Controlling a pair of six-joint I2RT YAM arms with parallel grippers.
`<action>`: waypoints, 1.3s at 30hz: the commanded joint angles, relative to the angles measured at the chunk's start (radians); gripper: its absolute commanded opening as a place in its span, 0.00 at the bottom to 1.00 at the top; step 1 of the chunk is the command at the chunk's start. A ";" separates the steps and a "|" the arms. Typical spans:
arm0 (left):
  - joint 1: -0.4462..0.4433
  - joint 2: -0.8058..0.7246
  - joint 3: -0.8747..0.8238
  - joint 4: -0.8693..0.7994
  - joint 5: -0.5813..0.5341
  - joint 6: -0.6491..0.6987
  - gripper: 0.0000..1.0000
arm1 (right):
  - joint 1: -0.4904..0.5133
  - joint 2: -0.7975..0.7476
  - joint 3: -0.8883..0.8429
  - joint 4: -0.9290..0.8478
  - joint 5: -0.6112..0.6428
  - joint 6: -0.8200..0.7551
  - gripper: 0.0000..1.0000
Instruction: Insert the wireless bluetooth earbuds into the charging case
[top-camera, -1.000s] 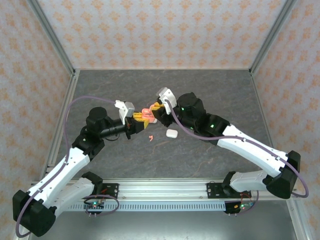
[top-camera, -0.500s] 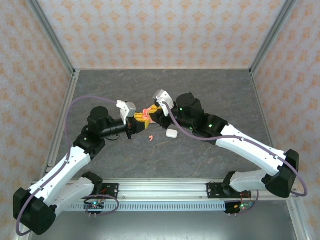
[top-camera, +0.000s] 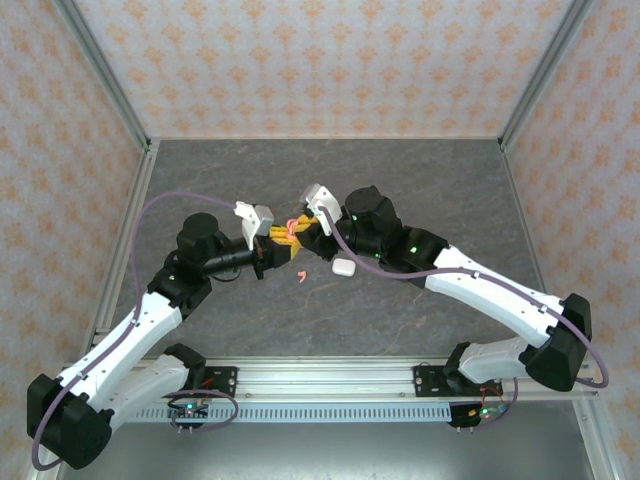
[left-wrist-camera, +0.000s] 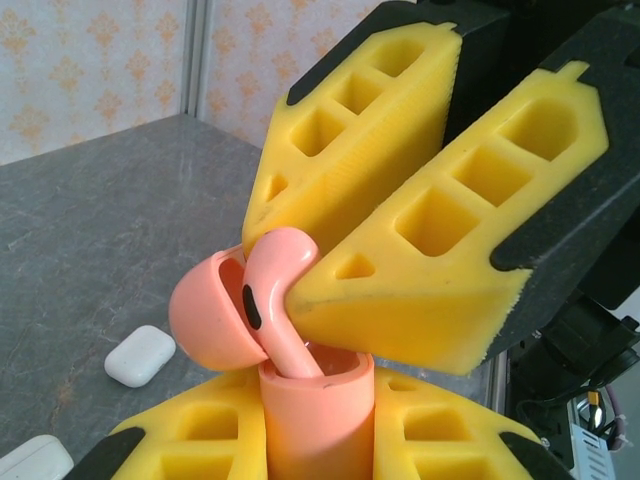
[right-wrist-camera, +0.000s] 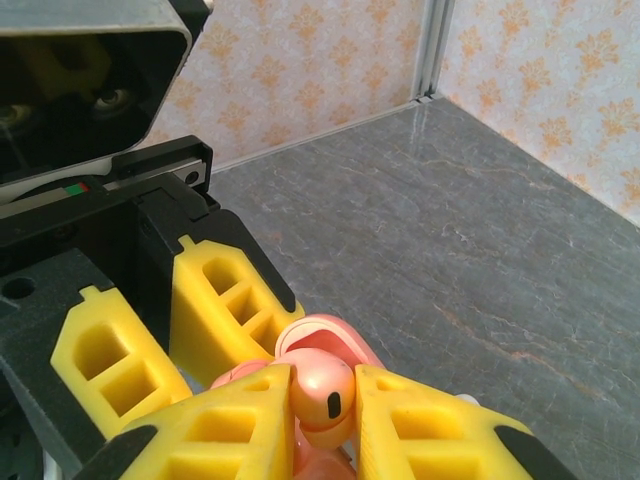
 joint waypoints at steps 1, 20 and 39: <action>-0.009 -0.013 0.035 0.039 0.020 0.023 0.00 | 0.007 -0.029 -0.007 -0.060 -0.051 -0.015 0.21; -0.011 -0.011 0.032 0.048 0.024 0.021 0.00 | 0.006 -0.039 -0.015 -0.064 -0.086 -0.014 0.24; -0.018 -0.010 0.002 0.082 -0.004 0.023 0.00 | -0.056 -0.046 0.061 -0.058 -0.200 0.087 0.51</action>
